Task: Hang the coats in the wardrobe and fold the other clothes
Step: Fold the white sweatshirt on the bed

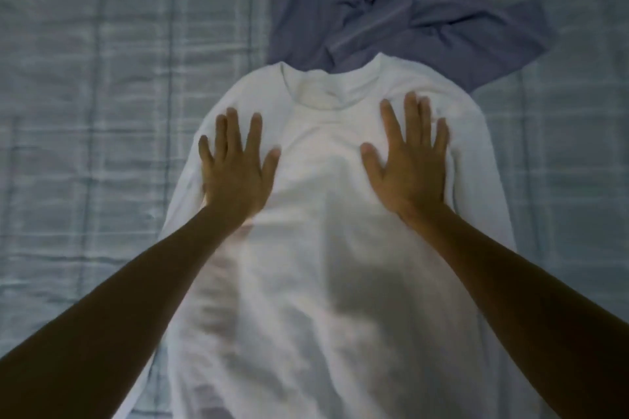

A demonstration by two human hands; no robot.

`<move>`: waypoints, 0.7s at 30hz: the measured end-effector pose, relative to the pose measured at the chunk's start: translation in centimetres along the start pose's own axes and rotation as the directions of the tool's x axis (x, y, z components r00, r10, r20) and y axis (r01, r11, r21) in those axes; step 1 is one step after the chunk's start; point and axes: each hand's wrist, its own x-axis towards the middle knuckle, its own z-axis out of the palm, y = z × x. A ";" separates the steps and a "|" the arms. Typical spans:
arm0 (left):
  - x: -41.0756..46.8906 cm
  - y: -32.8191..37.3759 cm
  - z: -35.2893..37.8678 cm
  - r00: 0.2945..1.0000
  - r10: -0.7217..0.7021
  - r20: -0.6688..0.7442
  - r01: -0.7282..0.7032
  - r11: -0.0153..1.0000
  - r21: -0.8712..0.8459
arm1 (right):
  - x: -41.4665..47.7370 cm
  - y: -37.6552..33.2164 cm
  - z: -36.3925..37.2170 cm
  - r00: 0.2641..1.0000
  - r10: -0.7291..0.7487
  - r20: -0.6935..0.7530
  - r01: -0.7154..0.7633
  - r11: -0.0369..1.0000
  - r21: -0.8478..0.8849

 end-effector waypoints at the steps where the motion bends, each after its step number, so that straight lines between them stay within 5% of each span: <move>1: -0.9 0.2 -0.2 1.000 -0.008 0.022 0.008 1.000 -0.014 | -0.1 -0.1 -0.2 1.000 0.010 0.008 -0.010 1.000 0.000; 7: -14.1 1.3 -0.8 0.956 0.280 0.090 -0.263 0.950 -0.165 | -7.8 -2.9 -0.8 0.990 0.053 0.134 -0.052 0.999 -0.010; 17: -35.4 -3.4 2.5 0.855 0.473 0.212 -0.428 0.875 -0.226 | -32.4 -5.0 -1.1 0.937 0.004 0.349 0.031 0.995 -0.095; 21: -38.8 -6.0 2.6 0.794 0.553 0.253 -0.522 0.833 -0.183 | -37.2 -3.6 -2.7 0.955 -0.048 0.292 0.067 0.996 -0.057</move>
